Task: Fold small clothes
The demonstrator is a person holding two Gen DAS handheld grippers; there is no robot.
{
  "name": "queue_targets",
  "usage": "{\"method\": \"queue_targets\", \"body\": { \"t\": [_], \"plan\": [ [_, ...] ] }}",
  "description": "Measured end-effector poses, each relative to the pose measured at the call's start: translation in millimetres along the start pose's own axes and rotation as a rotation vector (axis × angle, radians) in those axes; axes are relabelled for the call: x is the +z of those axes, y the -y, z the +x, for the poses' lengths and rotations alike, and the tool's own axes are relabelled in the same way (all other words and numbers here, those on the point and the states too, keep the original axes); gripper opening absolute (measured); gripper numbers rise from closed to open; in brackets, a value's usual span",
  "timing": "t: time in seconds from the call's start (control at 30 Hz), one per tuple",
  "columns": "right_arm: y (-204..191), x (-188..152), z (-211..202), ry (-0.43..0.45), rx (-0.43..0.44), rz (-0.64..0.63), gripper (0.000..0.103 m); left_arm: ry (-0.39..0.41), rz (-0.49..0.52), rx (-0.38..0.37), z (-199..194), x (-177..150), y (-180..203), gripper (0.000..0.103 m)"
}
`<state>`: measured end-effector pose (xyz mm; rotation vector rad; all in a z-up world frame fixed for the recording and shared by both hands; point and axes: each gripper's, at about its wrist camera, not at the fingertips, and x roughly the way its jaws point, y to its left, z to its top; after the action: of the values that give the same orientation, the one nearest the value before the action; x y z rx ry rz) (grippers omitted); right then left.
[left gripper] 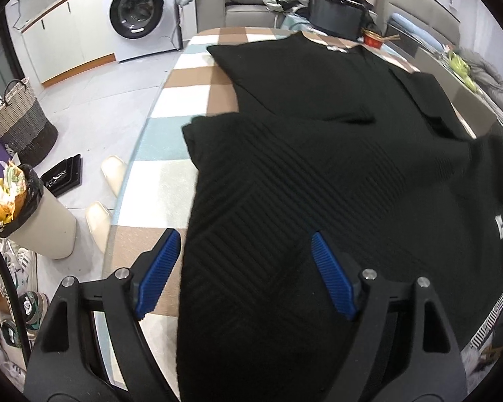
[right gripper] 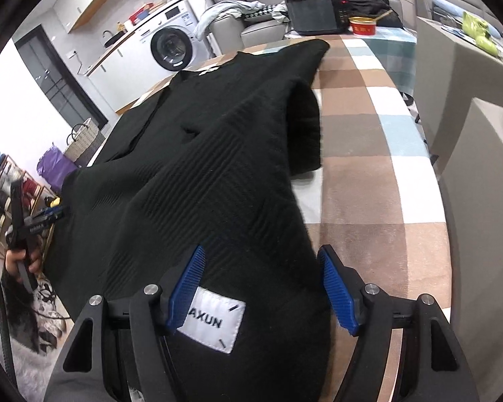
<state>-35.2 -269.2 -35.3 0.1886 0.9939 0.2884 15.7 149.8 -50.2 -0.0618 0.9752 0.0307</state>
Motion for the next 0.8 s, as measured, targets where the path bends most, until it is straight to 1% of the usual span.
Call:
{"method": "queue_targets", "body": {
  "t": [0.17, 0.27, 0.33, 0.37, 0.4, 0.43, 0.47, 0.53, 0.57, 0.6, 0.67, 0.7, 0.8],
  "plan": [
    [-3, 3, 2, -0.002, 0.021, -0.008, 0.071, -0.034, -0.018, 0.007, 9, -2, -4, 0.079],
    [-6, 1, 1, -0.002, 0.019, -0.012, 0.071, -0.031, -0.046, -0.012, 7, -3, -13, 0.079],
    [-5, 0, 0, 0.003, 0.019, -0.009, 0.071, -0.024, -0.062, -0.034, 5, -3, -18, 0.076],
    [-6, 1, 1, 0.003, 0.019, -0.006, 0.071, -0.024, -0.064, -0.042, 4, -2, -18, 0.07],
    [-5, 1, 1, 0.004, 0.017, -0.003, 0.071, -0.024, -0.063, -0.05, 2, -2, -17, 0.061],
    [-5, 1, 0, 0.004, 0.016, -0.002, 0.071, -0.025, -0.059, -0.054, 1, -2, -16, 0.056],
    [-5, 1, 0, 0.004, 0.016, -0.004, 0.071, -0.024, -0.053, -0.057, -1, -2, -15, 0.044],
    [-6, 3, 1, 0.003, 0.014, -0.009, 0.07, -0.013, -0.042, -0.065, -6, -1, -13, 0.015],
    [-7, 3, 1, 0.004, 0.016, -0.013, 0.058, 0.001, -0.041, -0.078, -10, -1, -13, 0.01],
    [-8, 2, 1, 0.007, 0.021, -0.023, 0.032, 0.012, -0.047, -0.092, -14, -1, -13, 0.006],
    [-15, -1, -2, 0.023, 0.025, -0.076, 0.007, 0.044, -0.063, -0.112, -24, -1, -14, 0.005],
    [-18, -3, -5, 0.037, 0.02, -0.1, 0.006, 0.059, -0.072, -0.119, -30, -1, -15, 0.005],
    [-23, -11, -23, 0.079, 0.059, -0.133, 0.005, 0.111, -0.094, -0.163, -52, -4, -21, 0.005]
  ]
}}
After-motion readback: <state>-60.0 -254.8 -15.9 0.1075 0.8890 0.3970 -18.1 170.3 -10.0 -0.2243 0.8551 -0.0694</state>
